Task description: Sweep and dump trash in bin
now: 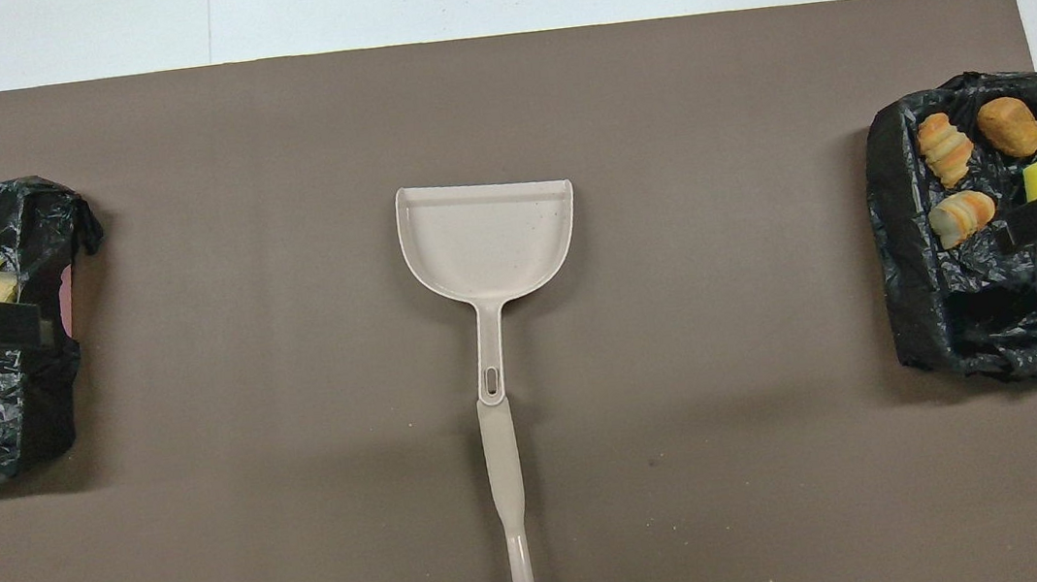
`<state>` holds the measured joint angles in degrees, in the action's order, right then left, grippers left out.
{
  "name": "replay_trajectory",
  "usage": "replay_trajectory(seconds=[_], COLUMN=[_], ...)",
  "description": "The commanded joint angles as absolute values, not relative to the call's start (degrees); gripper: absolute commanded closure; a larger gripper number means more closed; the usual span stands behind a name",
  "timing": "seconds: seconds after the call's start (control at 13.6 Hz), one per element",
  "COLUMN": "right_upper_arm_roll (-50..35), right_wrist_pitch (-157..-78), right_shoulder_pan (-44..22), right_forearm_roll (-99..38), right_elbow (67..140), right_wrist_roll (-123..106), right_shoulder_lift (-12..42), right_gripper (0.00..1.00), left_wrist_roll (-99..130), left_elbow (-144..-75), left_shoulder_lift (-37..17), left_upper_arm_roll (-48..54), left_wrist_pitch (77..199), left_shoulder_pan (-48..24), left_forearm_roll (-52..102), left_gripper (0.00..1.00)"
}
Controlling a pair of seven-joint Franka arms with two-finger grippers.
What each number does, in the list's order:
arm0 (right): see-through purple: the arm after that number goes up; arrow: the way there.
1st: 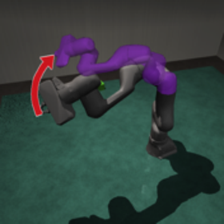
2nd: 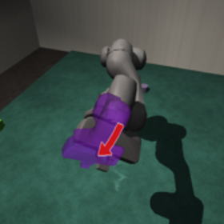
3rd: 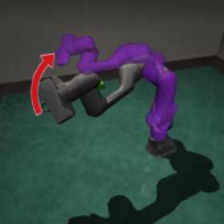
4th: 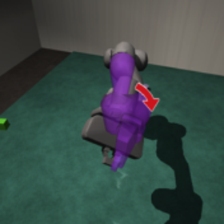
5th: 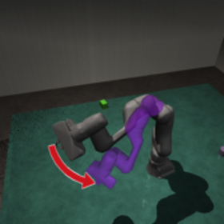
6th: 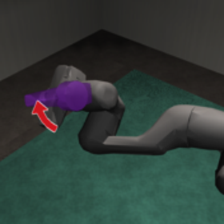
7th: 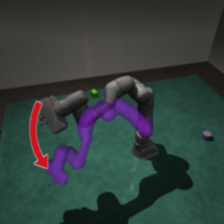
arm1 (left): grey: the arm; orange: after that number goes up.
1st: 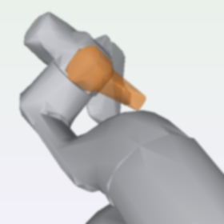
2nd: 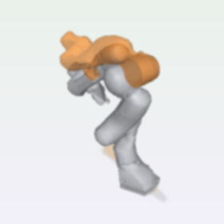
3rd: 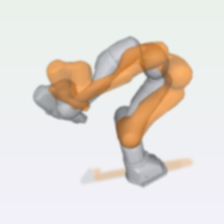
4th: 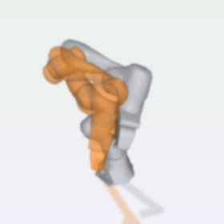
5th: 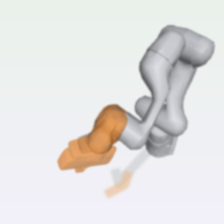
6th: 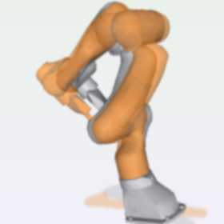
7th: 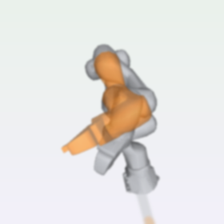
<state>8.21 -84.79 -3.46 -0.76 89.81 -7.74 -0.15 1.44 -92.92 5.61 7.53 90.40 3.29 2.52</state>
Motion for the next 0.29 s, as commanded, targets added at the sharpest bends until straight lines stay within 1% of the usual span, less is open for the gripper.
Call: replay_trajectory(seconds=[0.0,0.22], right_upper_arm_roll=[7.82,7.82], right_wrist_pitch=[-85.08,-85.08], right_shoulder_pan=[-2.9,-2.9], right_forearm_roll=[-1.49,-1.49], right_elbow=[90.0,90.0], right_wrist_roll=[-6.77,-6.85], right_shoulder_lift=[-0.44,-0.44], right_gripper=[0.0,0.0], left_wrist_roll=[1.32,1.41], left_elbow=[-92.9,-92.9], left_shoulder_lift=[6.06,6.06], left_upper_arm_roll=[7.91,7.91], left_wrist_pitch=[90.62,90.35], left_shoulder_pan=[3.87,3.96], left_forearm_roll=[2.9,2.9], left_gripper=[0.0,0.0])
